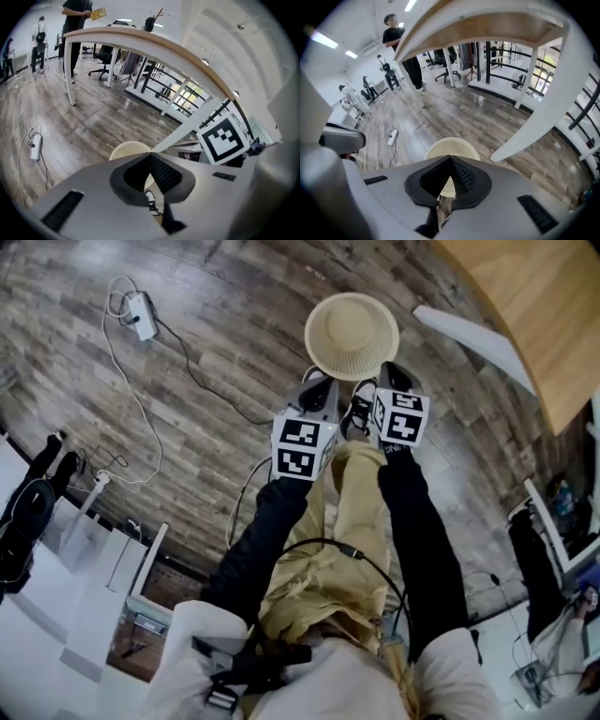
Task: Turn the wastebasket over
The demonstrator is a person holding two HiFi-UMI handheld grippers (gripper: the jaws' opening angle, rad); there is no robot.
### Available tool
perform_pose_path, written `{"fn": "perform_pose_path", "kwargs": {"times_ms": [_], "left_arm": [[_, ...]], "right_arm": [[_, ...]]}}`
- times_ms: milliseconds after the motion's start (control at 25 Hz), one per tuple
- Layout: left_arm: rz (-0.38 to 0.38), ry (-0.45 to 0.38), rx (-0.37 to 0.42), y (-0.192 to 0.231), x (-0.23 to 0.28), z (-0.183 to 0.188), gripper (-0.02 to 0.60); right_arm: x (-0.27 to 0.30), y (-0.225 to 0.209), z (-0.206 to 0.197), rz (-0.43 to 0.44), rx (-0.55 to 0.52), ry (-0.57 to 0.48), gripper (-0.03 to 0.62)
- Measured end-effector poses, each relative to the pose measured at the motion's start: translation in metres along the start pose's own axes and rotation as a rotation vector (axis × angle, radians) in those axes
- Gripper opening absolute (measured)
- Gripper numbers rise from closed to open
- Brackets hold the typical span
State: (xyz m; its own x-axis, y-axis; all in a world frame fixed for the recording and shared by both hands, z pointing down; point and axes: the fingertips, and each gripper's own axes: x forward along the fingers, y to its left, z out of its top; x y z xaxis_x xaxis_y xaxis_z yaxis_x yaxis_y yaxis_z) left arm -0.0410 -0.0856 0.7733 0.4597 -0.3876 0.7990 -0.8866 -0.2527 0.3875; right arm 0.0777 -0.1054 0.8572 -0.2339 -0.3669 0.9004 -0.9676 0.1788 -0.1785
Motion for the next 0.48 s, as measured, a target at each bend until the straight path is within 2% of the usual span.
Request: {"fn": "perform_pose_path", "kwargs": {"times_ms": [120,280,480], "left_arm": [[-0.011,-0.047,0.035,-0.024,-0.030,0.035,0.002],[-0.029,-0.098,0.079,-0.058,-0.072,0.079,0.002],[-0.026,-0.150,0.135,-0.095,-0.126,0.112,0.002]], "right_arm": [[-0.056,0.021,0.039,0.028,-0.048,-0.093,0.021],[-0.127,0.041,0.077,0.051,-0.075,-0.164,0.021],[-0.215,0.056,0.108,0.088,-0.099,-0.255,0.021]]}}
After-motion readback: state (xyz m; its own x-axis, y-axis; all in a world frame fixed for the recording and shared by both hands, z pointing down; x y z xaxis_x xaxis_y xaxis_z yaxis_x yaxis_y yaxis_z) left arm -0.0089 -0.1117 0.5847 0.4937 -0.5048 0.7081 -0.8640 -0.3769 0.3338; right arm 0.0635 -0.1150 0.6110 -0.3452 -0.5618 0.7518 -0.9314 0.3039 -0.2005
